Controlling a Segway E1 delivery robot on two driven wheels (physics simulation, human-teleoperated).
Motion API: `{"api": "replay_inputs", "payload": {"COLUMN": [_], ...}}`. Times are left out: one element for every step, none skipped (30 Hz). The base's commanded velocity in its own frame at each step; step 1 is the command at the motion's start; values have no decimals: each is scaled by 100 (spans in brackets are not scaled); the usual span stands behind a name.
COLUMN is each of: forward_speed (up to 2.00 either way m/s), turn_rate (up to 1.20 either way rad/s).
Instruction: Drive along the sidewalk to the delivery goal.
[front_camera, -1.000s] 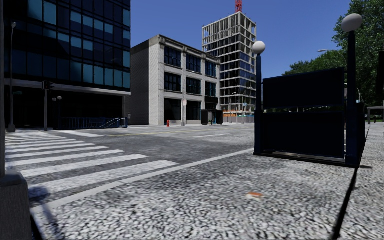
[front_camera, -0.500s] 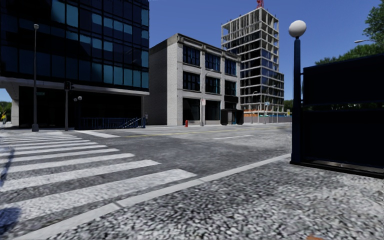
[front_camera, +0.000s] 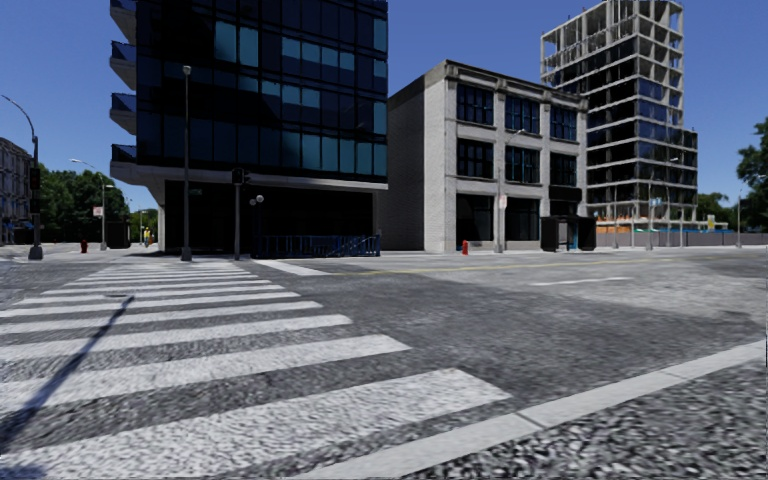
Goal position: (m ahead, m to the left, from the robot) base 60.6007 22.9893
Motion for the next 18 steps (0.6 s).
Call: {"api": "replay_inputs", "payload": {"forward_speed": [145,145,145,145,145,145,145,145,145,145,145,146,146,146,151,169,169,200], "turn_rate": [60,60,60,60,60,60,60,60,60,60,60,60,60,60,60,60,60,60]}}
